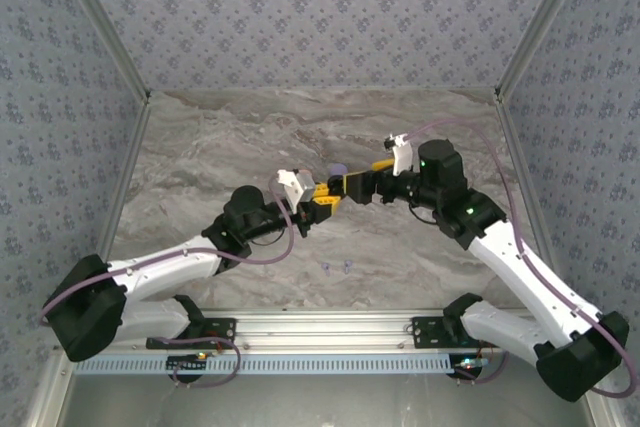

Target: Insert the wireless bluetooth earbuds into the charging case

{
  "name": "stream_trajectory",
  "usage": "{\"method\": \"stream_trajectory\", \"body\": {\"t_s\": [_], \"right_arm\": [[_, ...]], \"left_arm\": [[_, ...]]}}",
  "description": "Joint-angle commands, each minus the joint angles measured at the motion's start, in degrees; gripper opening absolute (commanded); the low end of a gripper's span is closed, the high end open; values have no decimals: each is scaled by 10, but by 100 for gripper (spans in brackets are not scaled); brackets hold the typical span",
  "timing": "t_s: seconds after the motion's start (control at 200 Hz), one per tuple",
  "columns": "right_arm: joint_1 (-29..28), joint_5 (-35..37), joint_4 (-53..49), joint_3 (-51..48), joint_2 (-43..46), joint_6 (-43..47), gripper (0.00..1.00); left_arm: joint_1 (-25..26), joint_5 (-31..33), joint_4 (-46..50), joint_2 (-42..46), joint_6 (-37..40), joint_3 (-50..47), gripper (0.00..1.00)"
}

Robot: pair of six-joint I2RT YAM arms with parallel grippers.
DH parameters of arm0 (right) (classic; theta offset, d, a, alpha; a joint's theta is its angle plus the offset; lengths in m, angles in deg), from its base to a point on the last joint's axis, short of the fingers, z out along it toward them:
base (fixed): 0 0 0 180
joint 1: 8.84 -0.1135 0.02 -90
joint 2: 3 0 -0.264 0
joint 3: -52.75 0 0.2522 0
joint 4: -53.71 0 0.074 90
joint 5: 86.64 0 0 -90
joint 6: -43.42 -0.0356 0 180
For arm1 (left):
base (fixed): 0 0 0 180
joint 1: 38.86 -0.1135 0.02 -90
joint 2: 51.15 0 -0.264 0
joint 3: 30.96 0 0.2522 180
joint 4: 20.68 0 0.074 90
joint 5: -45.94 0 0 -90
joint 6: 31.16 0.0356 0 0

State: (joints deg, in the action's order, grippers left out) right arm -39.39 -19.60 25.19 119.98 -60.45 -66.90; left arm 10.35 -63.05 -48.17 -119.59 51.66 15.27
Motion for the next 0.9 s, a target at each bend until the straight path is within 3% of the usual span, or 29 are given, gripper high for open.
{"method": "stream_trajectory", "body": {"t_s": [0.0, 0.135, 0.395, 0.635, 0.894], "right_arm": [[6, -158, 79, -28, -20, -53, 100], [-4, -213, 147, -36, -42, -76, 100], [-25, -239, 173, -19, -51, -81, 100], [-28, -245, 165, -7, -35, -67, 83], [-29, -230, 162, -28, 23, -30, 82]], "left_arm": [[3, -23, -38, 13, -8, 1, 6], [4, -33, -38, 7, -10, 5, 6], [4, -36, -35, 3, -11, 8, 6], [3, -33, -33, 0, -10, 9, 7], [3, -31, -26, 2, -7, 8, 6]]}}
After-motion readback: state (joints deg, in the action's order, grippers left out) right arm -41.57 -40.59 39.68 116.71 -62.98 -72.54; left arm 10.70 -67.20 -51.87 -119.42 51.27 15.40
